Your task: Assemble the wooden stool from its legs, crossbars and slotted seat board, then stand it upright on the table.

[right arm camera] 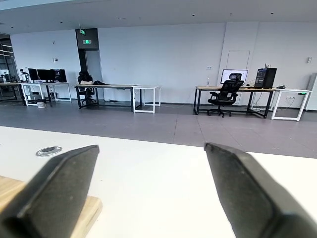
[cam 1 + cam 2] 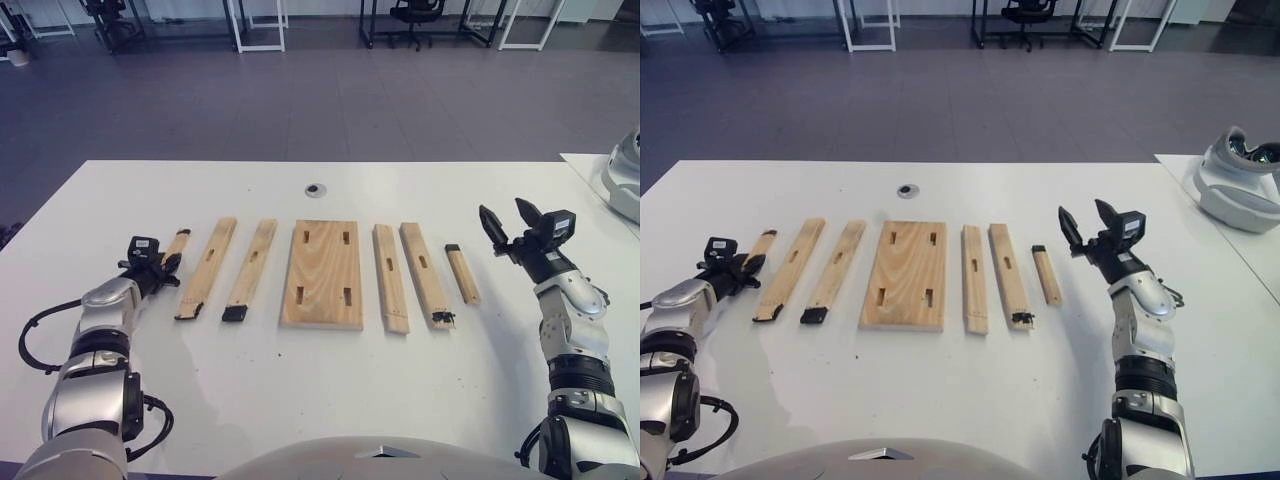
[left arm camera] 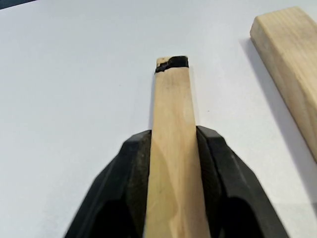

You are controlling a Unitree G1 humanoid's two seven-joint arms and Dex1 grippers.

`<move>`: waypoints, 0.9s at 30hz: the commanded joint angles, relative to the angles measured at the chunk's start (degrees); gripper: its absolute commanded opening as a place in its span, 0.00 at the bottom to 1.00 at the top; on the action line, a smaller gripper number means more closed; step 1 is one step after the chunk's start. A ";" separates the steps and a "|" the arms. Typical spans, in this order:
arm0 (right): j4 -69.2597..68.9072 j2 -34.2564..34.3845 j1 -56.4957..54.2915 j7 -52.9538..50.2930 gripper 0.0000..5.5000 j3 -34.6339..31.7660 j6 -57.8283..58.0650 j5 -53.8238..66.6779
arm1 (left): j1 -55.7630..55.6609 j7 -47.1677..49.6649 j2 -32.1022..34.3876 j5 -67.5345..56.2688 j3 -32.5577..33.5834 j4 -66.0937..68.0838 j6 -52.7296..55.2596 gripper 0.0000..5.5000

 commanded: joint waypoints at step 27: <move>-32.94 23.62 -19.50 -24.56 0.46 5.62 46.55 46.14 | -6.96 -5.91 -17.38 -4.07 -16.89 -61.13 0.90 0.23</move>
